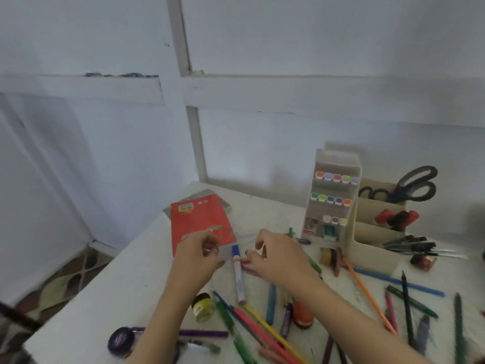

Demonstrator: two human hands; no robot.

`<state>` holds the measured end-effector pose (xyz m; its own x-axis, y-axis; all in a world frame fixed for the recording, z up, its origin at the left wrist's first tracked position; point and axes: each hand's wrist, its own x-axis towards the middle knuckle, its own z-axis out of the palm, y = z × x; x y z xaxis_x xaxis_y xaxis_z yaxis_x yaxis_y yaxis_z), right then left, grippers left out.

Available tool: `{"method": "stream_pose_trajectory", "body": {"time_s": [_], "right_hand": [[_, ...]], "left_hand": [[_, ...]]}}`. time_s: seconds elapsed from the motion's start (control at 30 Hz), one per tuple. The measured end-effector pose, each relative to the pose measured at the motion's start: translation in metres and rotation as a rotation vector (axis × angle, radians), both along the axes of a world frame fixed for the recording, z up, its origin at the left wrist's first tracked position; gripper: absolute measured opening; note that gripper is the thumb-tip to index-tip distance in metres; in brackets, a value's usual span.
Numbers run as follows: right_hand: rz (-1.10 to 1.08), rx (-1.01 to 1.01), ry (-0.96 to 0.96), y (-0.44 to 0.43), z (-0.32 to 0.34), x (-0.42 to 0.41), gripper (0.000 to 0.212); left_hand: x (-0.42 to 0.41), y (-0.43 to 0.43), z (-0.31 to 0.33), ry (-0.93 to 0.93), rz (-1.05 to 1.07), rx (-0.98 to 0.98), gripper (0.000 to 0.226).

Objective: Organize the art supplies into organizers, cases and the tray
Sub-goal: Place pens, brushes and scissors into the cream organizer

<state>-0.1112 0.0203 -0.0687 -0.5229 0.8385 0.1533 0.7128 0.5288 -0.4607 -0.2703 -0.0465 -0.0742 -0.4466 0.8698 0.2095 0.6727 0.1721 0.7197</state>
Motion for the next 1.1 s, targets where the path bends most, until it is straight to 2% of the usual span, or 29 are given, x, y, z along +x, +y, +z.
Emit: {"method": "stream_pose_trajectory", "body": {"time_s": [0.17,0.23,0.3,0.4,0.5,0.63,0.73,0.83,0.97,1.1], "right_hand": [[-0.005,-0.074,-0.223,-0.021,-0.026,-0.030,0.037],[-0.001,-0.087,-0.245,-0.026,-0.027,-0.033,0.031],[-0.003,-0.118,-0.223,-0.028,-0.024,-0.032,0.017],[-0.024,-0.161,-0.199,-0.031,-0.012,-0.025,0.011],[-0.045,-0.281,-0.117,-0.038,-0.002,-0.008,0.020],[-0.017,-0.429,0.029,-0.050,0.000,0.018,0.005],[0.026,-0.458,0.113,-0.056,0.001,0.037,0.005],[0.044,-0.342,0.259,-0.059,0.008,0.055,0.009],[-0.017,0.033,0.297,-0.058,0.024,0.079,0.019],[-0.061,0.143,0.329,-0.049,0.043,0.107,0.016]], "left_hand": [[-0.012,-0.032,-0.020,-0.080,0.064,-0.031,0.020],[-0.014,-0.040,-0.023,-0.095,0.071,-0.036,0.021],[-0.015,-0.046,-0.025,-0.109,0.068,-0.043,0.023],[-0.011,-0.049,-0.024,-0.164,0.061,-0.071,0.021],[0.001,-0.043,-0.019,-0.330,0.075,-0.050,0.003],[0.020,-0.033,-0.007,-0.358,0.007,-0.011,0.012],[0.035,-0.026,0.002,-0.395,-0.077,0.015,0.015],[0.058,-0.020,0.012,-0.343,-0.245,0.049,0.019],[0.094,-0.013,0.027,-0.246,-0.424,0.174,0.027],[0.117,-0.002,0.035,-0.283,-0.510,0.294,0.030]]}}
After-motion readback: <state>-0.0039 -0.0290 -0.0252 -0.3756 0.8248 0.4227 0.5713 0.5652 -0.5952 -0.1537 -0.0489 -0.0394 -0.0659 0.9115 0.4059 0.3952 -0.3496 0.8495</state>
